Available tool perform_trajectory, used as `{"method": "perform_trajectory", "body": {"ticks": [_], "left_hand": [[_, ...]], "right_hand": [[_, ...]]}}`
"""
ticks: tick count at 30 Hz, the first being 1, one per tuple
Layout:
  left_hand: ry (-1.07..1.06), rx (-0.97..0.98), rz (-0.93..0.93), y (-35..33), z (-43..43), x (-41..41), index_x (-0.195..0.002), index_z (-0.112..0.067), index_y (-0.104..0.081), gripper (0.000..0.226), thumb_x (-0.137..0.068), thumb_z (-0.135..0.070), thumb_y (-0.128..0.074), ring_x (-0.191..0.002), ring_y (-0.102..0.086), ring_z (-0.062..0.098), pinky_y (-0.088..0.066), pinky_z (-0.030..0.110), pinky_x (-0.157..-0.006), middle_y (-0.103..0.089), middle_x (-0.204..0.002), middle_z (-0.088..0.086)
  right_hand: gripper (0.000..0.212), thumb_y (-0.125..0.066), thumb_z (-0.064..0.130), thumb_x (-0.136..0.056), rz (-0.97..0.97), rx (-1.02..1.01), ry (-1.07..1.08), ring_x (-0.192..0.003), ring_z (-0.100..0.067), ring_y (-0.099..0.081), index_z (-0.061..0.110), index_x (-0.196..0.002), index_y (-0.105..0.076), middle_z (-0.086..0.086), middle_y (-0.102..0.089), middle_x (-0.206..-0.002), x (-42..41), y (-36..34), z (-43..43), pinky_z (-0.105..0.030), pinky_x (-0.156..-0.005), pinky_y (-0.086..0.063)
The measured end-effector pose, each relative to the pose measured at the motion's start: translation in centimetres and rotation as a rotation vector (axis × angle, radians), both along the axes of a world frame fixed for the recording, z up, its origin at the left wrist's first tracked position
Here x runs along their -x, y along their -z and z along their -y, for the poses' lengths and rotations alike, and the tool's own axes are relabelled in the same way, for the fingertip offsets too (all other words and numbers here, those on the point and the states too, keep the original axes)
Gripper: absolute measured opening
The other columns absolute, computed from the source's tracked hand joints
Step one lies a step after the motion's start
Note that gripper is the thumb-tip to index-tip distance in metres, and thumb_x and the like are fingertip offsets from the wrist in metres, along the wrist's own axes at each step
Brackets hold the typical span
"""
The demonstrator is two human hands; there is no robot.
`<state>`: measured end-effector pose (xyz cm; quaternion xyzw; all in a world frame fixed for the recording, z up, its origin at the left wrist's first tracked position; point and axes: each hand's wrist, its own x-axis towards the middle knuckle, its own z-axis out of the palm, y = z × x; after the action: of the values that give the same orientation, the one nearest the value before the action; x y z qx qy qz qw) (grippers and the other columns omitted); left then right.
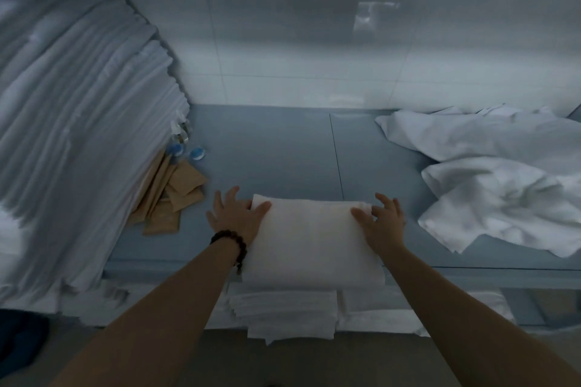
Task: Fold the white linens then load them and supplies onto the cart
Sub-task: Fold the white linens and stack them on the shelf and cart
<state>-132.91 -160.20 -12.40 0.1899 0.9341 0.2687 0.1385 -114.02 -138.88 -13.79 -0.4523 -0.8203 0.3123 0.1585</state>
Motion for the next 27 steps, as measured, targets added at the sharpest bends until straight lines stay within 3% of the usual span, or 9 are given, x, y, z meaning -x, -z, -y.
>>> {"method": "perform_trajectory", "body": {"ticks": [4,8,13,19,23,27], "left_hand": [[-0.067,-0.032,0.045,2.1,-1.8,0.9,-0.144,-0.019,-0.038,0.068,-0.09,-0.059,-0.048,-0.147,0.005,0.017,0.002,0.05,-0.117,-0.012,-0.16,0.0],[-0.071,0.052,0.006,4.3,-2.6,1.1,-0.146,-0.017,-0.034,0.066,-0.094,-0.058,-0.041,-0.147,0.005,0.019,0.003,0.05,-0.118,-0.015,-0.159,-0.001],[-0.024,0.164,-0.038,6.3,-2.6,0.9,-0.142,-0.018,-0.043,0.057,-0.099,-0.053,-0.03,-0.147,0.006,0.022,0.003,0.052,-0.117,-0.013,-0.16,-0.004],[0.037,0.227,-0.114,3.1,-2.3,-0.1,-0.143,-0.027,-0.034,0.051,-0.1,-0.051,-0.023,-0.147,0.014,0.027,0.008,0.056,-0.115,0.005,-0.162,0.002],[0.311,0.29,-0.337,1.9,-1.4,-5.1,-0.15,-0.035,-0.022,0.052,-0.1,-0.049,-0.018,-0.147,0.014,0.026,0.013,0.054,-0.113,0.003,-0.162,-0.002],[0.475,0.34,-0.271,3.1,-2.2,-8.7,-0.152,-0.035,-0.012,0.052,-0.101,-0.045,-0.012,-0.147,0.01,0.025,0.015,0.051,-0.114,0.001,-0.162,-0.001]], "right_hand": [[0.033,-0.057,0.04,-0.093,0.078,0.046,0.023,-0.147,-0.017,-0.003,0.011,-0.104,-0.07,0.003,-0.028,-0.155,0.6,1.9,-0.7,-0.052,-0.116,0.0],[0.033,-0.052,0.043,-0.095,0.178,0.039,0.035,-0.147,-0.017,0.0,0.018,-0.109,-0.067,0.003,-0.025,-0.155,0.8,3.8,-0.6,-0.055,-0.115,0.003],[0.036,-0.046,0.046,-0.096,0.216,0.01,0.041,-0.147,-0.021,-0.004,0.018,-0.111,-0.065,-0.001,-0.027,-0.155,1.2,4.8,-0.4,-0.058,-0.115,0.002],[0.042,-0.042,0.043,-0.098,0.28,-0.102,0.024,-0.148,-0.024,0.001,0.018,-0.131,-0.047,-0.006,-0.019,-0.157,1.0,1.8,0.8,-0.062,-0.114,0.001],[0.049,-0.03,0.043,-0.1,0.335,-0.348,-0.266,-0.148,-0.024,0.008,0.025,-0.146,-0.032,0.0,-0.011,-0.16,0.9,0.3,4.8,-0.058,-0.113,0.01],[0.05,-0.019,0.042,-0.102,0.433,-0.268,-0.531,-0.147,-0.022,0.014,0.033,-0.151,-0.016,0.005,0.003,-0.162,1.7,1.3,8.4,-0.061,-0.113,0.012]]}}
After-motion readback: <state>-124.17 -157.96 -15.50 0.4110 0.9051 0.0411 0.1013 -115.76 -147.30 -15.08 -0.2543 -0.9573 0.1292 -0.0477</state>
